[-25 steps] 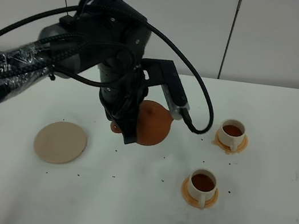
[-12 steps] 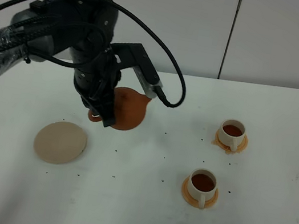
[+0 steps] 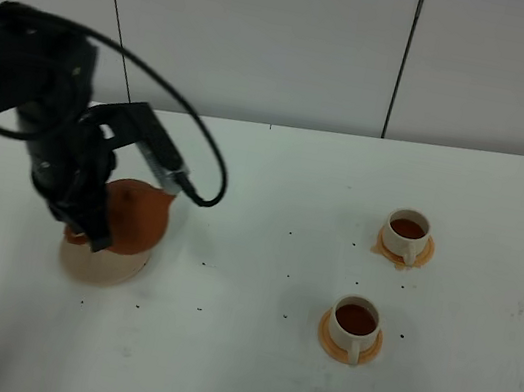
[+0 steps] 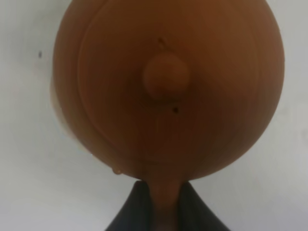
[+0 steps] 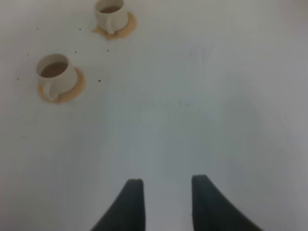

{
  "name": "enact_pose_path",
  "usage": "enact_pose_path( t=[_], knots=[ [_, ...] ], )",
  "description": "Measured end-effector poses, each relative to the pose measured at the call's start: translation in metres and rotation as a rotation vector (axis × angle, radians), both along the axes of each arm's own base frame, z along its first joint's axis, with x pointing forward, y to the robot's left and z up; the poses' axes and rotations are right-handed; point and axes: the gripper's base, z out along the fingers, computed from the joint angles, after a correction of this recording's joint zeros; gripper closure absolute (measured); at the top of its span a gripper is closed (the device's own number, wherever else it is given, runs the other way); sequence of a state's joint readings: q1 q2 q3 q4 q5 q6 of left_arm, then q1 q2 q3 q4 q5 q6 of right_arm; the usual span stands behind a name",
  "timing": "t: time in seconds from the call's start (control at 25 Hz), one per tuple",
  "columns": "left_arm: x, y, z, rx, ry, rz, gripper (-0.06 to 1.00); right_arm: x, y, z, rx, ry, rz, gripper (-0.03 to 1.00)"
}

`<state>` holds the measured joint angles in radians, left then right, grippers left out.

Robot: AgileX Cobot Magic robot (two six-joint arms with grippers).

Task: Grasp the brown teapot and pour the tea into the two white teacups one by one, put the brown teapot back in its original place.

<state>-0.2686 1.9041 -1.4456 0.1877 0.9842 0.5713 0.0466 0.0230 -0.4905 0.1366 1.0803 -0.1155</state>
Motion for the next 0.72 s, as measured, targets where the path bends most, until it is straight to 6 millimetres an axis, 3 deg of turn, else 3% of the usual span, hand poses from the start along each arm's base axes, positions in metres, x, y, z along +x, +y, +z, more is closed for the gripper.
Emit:
enact_pose_path(
  t=[0.32, 0.56, 0.72],
  knots=[
    [-0.019, 0.032, -0.021, 0.001, -0.028, 0.036, 0.78, 0.000, 0.000, 0.000, 0.000, 0.000, 0.000, 0.73],
    [-0.013, 0.034, -0.022, -0.024, -0.087, 0.046, 0.78, 0.000, 0.000, 0.000, 0.000, 0.000, 0.000, 0.73],
    [-0.011, 0.033, -0.035, -0.033, -0.051, 0.062, 0.78, 0.000, 0.000, 0.000, 0.000, 0.000, 0.000, 0.73]
  ],
)
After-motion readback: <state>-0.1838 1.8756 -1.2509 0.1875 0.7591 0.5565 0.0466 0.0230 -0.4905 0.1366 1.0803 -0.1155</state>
